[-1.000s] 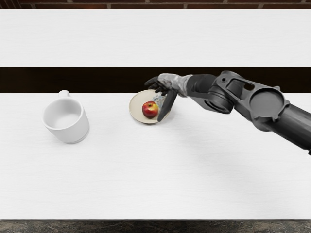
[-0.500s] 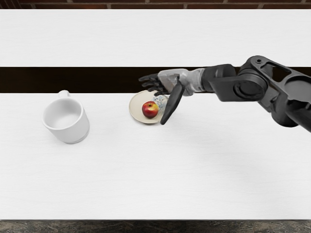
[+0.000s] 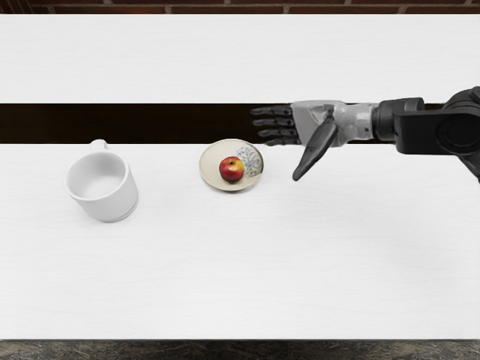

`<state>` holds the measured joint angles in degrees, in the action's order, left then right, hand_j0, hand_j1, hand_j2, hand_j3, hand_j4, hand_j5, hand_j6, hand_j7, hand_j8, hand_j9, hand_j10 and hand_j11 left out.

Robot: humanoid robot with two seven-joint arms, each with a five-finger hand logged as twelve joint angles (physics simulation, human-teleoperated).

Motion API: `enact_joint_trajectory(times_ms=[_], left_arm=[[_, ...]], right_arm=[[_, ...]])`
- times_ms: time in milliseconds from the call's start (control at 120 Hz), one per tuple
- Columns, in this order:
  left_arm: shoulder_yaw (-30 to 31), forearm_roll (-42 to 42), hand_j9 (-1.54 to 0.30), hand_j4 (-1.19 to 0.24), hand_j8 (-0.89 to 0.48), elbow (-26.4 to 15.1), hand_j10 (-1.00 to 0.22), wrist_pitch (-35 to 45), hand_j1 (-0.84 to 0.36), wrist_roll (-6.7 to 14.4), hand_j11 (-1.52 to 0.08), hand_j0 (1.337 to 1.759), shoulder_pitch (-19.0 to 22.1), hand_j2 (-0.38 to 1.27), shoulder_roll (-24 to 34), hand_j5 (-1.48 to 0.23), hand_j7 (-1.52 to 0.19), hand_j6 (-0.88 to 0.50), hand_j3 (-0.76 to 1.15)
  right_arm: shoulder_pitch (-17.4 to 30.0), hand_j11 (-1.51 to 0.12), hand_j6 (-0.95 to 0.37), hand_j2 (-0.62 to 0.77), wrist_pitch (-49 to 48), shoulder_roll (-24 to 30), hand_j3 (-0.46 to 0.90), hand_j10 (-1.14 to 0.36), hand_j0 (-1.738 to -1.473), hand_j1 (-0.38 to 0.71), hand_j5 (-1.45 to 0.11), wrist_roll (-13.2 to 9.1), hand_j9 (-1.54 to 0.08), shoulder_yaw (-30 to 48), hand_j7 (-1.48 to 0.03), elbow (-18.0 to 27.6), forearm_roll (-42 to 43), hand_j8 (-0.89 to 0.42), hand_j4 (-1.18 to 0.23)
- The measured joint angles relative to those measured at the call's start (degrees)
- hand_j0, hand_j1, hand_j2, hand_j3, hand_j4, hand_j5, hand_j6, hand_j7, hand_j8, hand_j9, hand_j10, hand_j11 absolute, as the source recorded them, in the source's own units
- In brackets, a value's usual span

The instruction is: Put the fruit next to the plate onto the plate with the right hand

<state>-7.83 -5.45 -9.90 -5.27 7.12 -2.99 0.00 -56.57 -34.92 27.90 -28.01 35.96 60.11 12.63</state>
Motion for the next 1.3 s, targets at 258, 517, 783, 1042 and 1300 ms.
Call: enact_joint_trajectory(times_ms=[258,517,783,1042,1300], left_arm=[[0.0,0.0,0.0,0.0,0.0,-0.01,0.0,0.0,0.35,0.0,0.0,1.658,0.0,0.0,0.0,0.0,0.0,0.0,0.0],[0.0,0.0,0.0,0.0,0.0,-0.02,0.0,0.0,0.35,0.0,0.0,1.658,0.0,0.0,0.0,0.0,0.0,0.0,0.0],[0.0,0.0,0.0,0.0,0.0,-0.02,0.0,0.0,0.35,0.0,0.0,1.658,0.0,0.0,0.0,0.0,0.0,0.0,0.0],[-0.01,0.0,0.0,0.0,0.0,-0.01,0.0,0.0,0.35,0.0,0.0,1.658,0.0,0.0,0.0,0.0,0.0,0.0,0.0],[-0.01,0.01,0.0,0.0,0.0,-0.02,0.0,0.0,0.35,0.0,0.0,1.658,0.0,0.0,0.0,0.0,0.0,0.0,0.0]], right_arm=[[2.76,0.0,0.0,0.0,-0.09,6.37,0.0,0.0,-1.658,-0.35,0.0,-0.44,0.0,-0.29,0.0,-0.05,-5.74,0.0,0.0],[4.76,0.0,0.0,0.0,-0.1,11.38,0.0,0.0,-1.658,-0.35,0.0,-0.54,0.0,-0.51,0.0,-0.11,-8.59,0.0,0.0],[6.25,0.0,0.0,0.0,-0.11,15.57,0.0,0.0,-1.658,-0.35,0.0,-0.56,0.0,-0.55,0.0,-0.33,-10.53,0.0,0.0],[7.03,0.0,0.0,0.0,-0.11,18.12,0.0,0.0,-1.658,-0.35,0.0,-0.55,0.0,-0.56,0.0,-0.65,-11.71,0.0,0.0],[7.99,0.0,0.0,0.0,-0.11,20.39,0.0,0.0,-1.658,-0.35,0.0,-0.49,0.0,-0.56,0.0,-0.83,-12.62,0.0,0.0]])
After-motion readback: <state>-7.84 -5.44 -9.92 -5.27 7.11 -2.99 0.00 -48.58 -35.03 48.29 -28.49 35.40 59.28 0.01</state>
